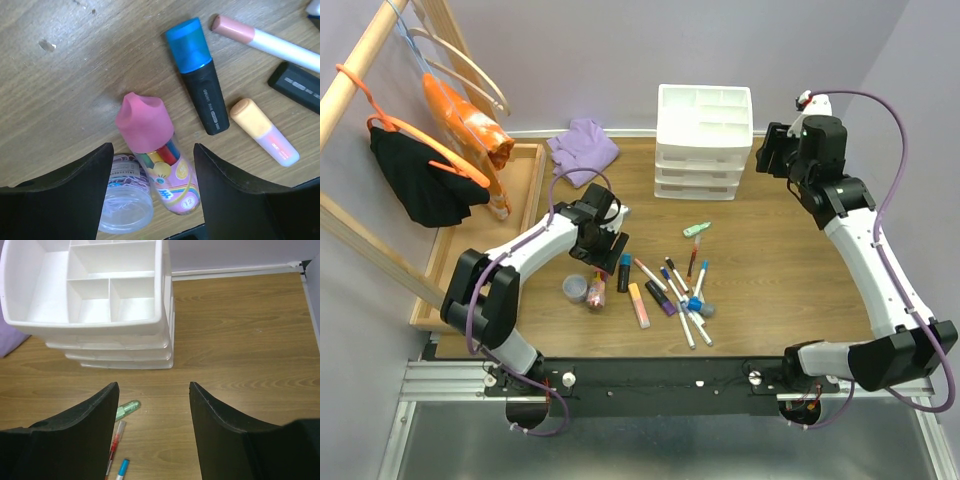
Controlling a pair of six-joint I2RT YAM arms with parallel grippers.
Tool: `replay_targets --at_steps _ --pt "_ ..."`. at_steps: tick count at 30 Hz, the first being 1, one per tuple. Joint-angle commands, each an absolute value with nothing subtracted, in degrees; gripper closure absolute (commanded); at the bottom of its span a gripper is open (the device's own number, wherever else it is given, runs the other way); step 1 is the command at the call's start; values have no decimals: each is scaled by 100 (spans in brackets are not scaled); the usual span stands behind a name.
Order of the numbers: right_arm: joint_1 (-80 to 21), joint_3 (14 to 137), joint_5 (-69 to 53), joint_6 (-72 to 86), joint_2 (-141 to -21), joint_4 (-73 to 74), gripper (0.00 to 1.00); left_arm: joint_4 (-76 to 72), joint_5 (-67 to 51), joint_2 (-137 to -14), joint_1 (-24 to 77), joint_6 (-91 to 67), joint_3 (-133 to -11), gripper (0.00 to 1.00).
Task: Sort the stationery into containers
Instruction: Move the storage box to the center of the board, then pick up the stationery from the center of the board.
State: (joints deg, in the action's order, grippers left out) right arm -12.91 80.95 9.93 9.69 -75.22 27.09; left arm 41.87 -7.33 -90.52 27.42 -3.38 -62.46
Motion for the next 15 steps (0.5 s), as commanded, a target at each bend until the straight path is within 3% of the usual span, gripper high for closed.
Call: replay_targets --at_steps 1,9,14,15 --pt "-1266 7998 791 1134 -7339 2909 34 4315 -721 -9281 2725 -659 -6179 26" --pt "-1239 7963 712 1143 -7304 2812 34 4149 -703 -9904 2742 -721 -6319 31" --pt "-1222 7840 712 1107 -7242 2813 34 4061 -738 -10046 2847 -651 -6390 43" --pt "-1213 7814 703 1116 -7225 2813 34 4069 -756 -10011 2891 -598 -6398 52"
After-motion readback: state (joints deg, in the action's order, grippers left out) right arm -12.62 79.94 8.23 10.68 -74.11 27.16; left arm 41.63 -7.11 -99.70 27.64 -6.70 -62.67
